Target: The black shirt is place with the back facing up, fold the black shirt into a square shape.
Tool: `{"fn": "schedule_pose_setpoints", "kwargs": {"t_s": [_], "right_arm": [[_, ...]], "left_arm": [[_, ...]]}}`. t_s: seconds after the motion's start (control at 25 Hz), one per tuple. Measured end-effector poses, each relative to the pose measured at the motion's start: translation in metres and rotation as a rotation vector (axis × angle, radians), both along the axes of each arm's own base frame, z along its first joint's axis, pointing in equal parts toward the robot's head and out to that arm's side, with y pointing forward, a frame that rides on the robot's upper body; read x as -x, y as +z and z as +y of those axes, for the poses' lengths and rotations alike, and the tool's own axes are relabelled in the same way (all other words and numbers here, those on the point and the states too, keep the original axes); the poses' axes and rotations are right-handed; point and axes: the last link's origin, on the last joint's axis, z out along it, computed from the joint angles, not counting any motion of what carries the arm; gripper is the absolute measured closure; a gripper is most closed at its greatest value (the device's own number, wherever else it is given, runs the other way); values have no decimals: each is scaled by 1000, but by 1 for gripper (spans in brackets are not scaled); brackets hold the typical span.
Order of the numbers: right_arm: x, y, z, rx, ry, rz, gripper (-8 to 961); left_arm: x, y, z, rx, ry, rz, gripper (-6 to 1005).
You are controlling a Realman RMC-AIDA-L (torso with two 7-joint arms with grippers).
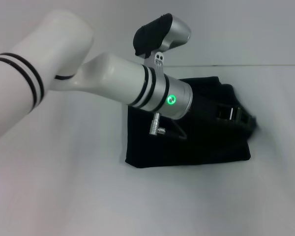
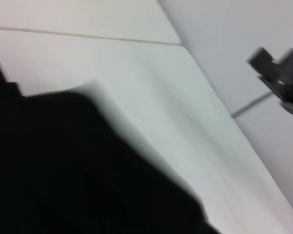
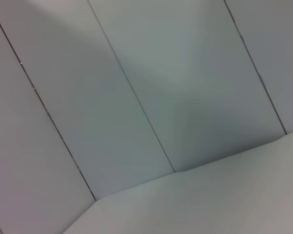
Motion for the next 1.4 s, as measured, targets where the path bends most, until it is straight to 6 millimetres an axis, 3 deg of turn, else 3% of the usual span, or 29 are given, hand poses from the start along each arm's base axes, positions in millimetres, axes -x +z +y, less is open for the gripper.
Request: {"fn": "schedule_pose_setpoints", "kwargs": {"t_s": [0.2, 0.28, 0.36, 0.48, 0.52, 0.56, 0.72, 0.76, 0.96, 1.4], "right_arm": [[-4, 3, -1, 6, -18, 10, 233], [-4, 5, 0, 28, -28, 13, 233], [-4, 6, 3, 78, -40, 4, 233], [-1, 7, 9, 183, -78, 5, 234], [1, 8, 12, 228, -96, 11, 234], [4, 9, 15, 270, -117, 18, 234], [17, 11, 28, 471, -251, 37, 236], [20, 9, 31, 525, -297, 27, 237], [49, -11, 53, 684, -432, -88, 239], [55, -60, 67, 671, -533, -173, 241]], "left_arm": [[-2, 27, -12, 25, -125, -120, 771], [8, 49, -15, 19, -127, -168, 687], [29, 77, -12, -7, -52, -209, 602], [82, 121, -6, -49, 155, -250, 463], [82, 121, -6, -49, 155, -250, 414], [111, 144, -8, -69, 254, -275, 366], [138, 168, -15, -113, 320, -309, 99], [146, 176, -19, -136, 330, -310, 93], [150, 179, -23, -154, 321, -304, 65], [148, 175, -22, -162, 306, -314, 36]]}}
